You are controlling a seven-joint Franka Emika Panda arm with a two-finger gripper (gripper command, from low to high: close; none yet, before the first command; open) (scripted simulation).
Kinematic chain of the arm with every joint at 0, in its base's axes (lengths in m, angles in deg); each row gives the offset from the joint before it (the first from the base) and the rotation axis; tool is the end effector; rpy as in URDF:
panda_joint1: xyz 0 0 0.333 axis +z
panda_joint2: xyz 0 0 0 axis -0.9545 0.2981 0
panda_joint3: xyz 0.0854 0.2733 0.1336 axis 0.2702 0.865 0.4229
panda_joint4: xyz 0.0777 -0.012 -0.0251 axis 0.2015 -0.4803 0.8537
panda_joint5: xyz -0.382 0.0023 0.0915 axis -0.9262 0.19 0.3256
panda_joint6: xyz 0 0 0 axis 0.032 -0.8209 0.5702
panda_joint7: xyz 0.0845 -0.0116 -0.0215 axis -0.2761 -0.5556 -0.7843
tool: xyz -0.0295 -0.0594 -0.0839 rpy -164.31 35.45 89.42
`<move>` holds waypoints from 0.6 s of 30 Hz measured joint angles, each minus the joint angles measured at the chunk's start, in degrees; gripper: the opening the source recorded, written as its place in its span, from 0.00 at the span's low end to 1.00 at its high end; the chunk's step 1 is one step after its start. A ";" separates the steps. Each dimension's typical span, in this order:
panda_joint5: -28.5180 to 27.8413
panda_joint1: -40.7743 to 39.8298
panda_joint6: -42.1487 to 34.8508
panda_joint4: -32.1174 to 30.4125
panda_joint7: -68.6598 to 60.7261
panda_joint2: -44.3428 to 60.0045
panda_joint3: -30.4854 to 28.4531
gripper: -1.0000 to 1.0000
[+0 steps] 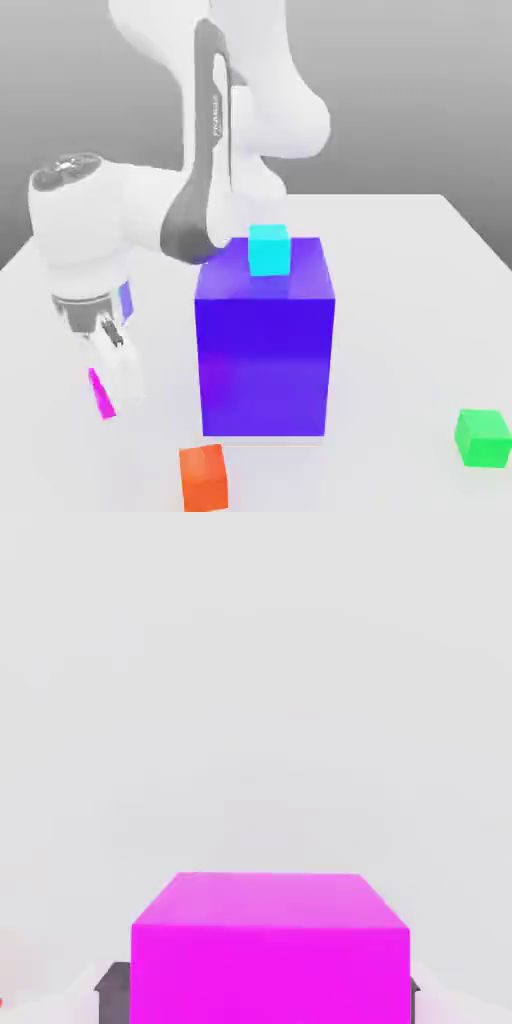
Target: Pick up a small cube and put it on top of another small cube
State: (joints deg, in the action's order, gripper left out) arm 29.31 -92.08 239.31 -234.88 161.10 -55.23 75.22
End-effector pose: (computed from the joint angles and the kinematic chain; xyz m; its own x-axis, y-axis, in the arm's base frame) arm 0.4271 -0.1111 0.1967 0.0018 -0.9993 -0.0367 -0.9995 -0.0029 0.0302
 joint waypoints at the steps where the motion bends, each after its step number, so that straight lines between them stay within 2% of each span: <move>1: -0.35 1.66 -0.58 0.69 -0.60 0.23 1.60 0.00; 12: -6.54 18.89 -5.66 6.05 -1.75 0.26 17.96 0.00; 15: -12.90 25.67 -4.42 9.06 1.98 4.32 19.69 0.00; 17: -17.95 29.60 -1.49 10.58 5.27 9.07 17.81 0.00; 18: -19.16 30.64 -0.55 10.87 6.10 10.38 17.04 1.00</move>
State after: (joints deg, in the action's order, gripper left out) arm 10.15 -61.44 238.77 -224.00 167.20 -44.85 92.26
